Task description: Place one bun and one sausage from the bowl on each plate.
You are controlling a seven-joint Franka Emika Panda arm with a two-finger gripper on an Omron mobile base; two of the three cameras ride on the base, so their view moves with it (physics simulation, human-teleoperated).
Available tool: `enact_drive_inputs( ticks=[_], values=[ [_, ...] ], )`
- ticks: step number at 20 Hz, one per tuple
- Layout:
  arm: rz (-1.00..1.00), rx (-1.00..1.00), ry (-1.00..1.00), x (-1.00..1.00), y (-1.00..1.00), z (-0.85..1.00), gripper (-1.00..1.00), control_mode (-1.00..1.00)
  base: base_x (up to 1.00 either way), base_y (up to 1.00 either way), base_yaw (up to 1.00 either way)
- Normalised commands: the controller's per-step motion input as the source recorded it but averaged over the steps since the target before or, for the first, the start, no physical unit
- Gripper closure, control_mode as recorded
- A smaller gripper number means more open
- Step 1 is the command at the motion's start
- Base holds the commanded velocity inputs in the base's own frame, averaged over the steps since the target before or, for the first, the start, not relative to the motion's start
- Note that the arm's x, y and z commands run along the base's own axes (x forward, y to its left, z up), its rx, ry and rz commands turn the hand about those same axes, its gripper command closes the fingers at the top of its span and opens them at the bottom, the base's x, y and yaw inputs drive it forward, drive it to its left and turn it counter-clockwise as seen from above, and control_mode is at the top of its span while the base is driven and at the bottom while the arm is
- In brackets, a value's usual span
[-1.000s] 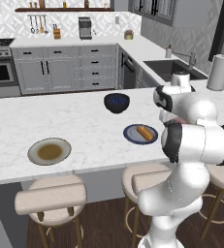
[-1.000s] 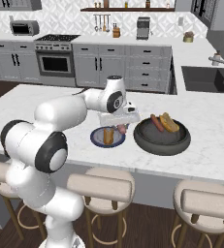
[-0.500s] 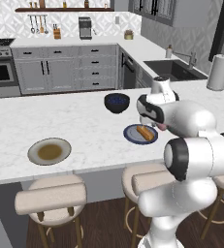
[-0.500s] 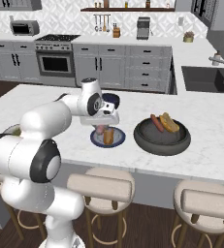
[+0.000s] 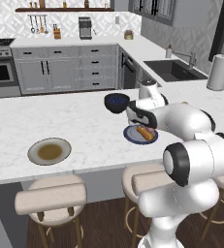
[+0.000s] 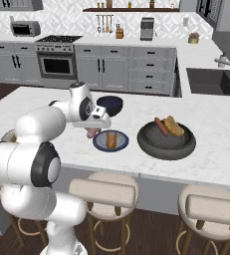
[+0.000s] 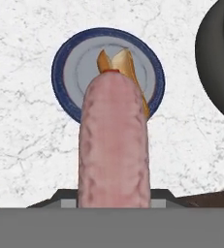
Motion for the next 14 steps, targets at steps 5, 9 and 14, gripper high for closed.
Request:
enact_drive_inputs(
  ticks=[5,9,14],
  values=[
    [0.00,0.03,-0.07,0.29,0.20,-0.30,1.00,-1.00,0.00,0.00,0.00],
    [0.00,0.01,0.00,0.25,0.17,-0.29,1.00,-1.00,0.00,0.00,0.00],
    [0.00,0.00,0.00,0.26,0.00,-0.24,1.00,-1.00,0.00,0.00,0.00]
  ],
)
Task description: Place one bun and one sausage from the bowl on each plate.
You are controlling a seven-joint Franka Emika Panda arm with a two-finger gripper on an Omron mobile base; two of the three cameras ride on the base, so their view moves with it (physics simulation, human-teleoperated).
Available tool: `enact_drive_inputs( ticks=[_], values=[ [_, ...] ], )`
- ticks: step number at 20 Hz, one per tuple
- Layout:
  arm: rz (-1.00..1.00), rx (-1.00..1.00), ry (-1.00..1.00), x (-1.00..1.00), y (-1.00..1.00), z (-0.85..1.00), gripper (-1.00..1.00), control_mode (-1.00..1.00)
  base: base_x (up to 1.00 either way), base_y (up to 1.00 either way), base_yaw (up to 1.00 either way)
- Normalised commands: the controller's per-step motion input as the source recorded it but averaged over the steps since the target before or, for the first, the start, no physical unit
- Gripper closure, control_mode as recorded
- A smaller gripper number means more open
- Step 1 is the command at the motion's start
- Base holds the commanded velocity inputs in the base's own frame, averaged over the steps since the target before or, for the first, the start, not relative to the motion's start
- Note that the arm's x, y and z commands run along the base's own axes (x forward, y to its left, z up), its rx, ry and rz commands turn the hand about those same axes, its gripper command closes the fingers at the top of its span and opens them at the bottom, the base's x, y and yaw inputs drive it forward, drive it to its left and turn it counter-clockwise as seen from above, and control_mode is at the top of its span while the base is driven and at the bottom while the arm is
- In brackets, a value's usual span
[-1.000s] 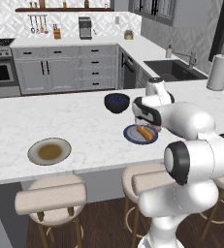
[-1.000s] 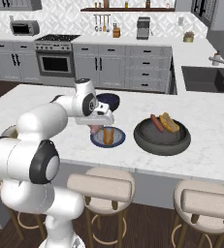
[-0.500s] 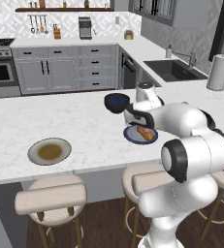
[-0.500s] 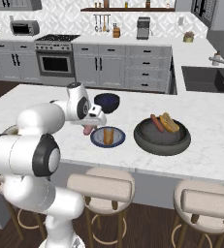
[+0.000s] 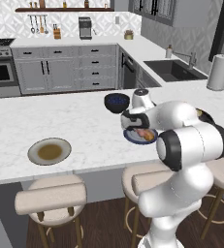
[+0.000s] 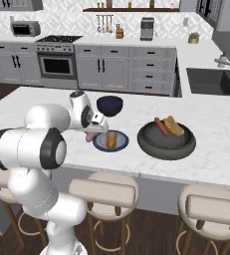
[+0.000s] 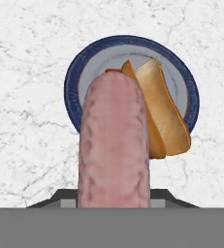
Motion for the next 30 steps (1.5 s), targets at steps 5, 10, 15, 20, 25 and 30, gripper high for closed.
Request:
enact_drive_inputs(
  ticks=[5,10,15,20,25,30],
  values=[
    [0.01,0.00,0.00,0.41,0.00,-0.18,1.00,-1.00,0.00,0.00,0.00],
    [0.02,0.01,0.00,0.41,-0.06,-0.19,1.00,-1.00,0.00,0.00,0.00],
    [0.01,0.00,0.00,0.41,-0.14,-0.38,1.00,-1.00,0.00,0.00,0.00],
    [0.00,0.00,0.00,0.34,-0.01,-0.48,1.00,-1.00,0.00,0.00,0.00],
    [0.00,0.00,0.00,0.27,-0.08,-0.03,1.00,-1.00,0.00,0.00,0.00],
    [0.00,0.00,0.00,0.21,-0.30,0.00,-1.00,-1.00,0.00,0.00,0.00]
  ],
)
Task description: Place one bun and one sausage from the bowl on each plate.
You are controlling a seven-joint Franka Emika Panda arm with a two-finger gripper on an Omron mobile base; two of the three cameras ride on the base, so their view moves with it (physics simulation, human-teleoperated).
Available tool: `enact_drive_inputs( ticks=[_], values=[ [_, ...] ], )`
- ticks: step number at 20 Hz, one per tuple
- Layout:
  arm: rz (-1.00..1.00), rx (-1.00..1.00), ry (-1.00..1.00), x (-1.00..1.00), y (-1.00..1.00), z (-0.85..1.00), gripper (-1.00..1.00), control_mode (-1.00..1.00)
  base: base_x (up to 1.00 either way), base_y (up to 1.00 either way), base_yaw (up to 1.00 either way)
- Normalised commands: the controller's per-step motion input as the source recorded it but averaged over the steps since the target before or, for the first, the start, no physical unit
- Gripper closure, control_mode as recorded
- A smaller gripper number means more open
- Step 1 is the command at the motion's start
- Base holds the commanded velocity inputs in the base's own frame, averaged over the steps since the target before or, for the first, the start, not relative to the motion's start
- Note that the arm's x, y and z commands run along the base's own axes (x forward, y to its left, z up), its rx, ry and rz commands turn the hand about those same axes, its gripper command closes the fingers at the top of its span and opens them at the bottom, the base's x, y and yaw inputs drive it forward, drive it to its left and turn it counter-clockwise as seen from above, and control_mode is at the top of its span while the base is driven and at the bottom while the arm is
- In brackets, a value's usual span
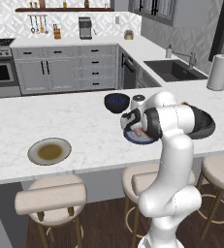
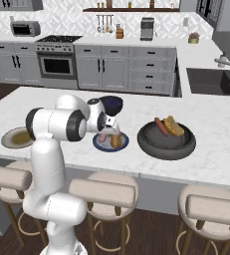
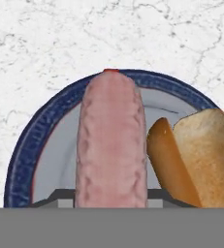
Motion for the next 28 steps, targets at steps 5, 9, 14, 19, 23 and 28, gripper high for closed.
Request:
enact_drive_inputs(
  ticks=[5,9,14,19,23,28],
  values=[
    [0.00,0.00,0.00,0.01,-0.03,0.00,-1.00,-1.00,0.00,0.00,0.00],
    [0.00,0.00,0.00,0.00,0.00,0.01,-1.00,-1.00,0.00,0.00,0.00],
    [0.00,0.00,-0.01,-0.18,0.00,0.56,-1.00,-1.00,0.00,0.00,0.00],
    [0.02,0.00,0.00,-0.17,-0.29,0.77,-1.00,-1.00,0.00,0.00,0.00],
    [0.06,0.00,0.00,-0.08,-0.93,0.46,-1.00,-1.00,0.00,0.00,0.00],
    [0.14,0.00,0.00,-0.08,-1.00,0.35,-1.00,-1.00,0.00,0.00,0.00]
  ],
)
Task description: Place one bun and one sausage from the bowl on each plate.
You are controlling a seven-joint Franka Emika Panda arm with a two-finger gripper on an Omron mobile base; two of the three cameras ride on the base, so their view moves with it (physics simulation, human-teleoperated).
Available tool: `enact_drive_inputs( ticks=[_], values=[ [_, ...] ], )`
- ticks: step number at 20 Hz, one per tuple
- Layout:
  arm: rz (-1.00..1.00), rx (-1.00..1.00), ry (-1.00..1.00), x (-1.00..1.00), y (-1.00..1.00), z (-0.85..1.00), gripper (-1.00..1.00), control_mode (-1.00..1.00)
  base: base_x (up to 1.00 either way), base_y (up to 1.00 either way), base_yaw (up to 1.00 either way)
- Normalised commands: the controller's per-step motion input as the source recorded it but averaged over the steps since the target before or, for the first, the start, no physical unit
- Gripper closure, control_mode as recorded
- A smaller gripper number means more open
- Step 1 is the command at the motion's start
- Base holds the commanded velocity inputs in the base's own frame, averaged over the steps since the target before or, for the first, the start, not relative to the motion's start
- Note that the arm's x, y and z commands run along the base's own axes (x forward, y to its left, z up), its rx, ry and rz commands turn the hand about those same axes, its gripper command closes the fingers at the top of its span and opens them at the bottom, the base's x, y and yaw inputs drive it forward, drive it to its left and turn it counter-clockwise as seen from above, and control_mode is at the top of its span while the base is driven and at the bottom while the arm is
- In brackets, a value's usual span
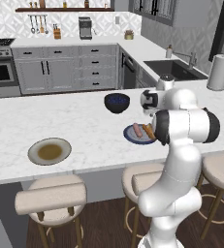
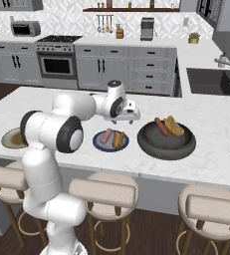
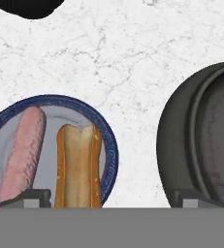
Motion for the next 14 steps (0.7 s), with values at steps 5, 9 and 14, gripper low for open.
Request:
enact_drive_inputs(
  ticks=[5,9,14],
  values=[
    [0.12,0.00,0.00,0.04,-0.97,0.13,-1.00,-1.00,0.00,0.00,0.00],
    [0.06,0.00,0.00,0.22,-0.83,0.04,-1.00,-1.00,0.00,0.00,0.00],
    [0.07,0.00,0.00,0.24,-0.76,0.00,-1.00,-1.00,0.00,0.00,0.00]
  ],
)
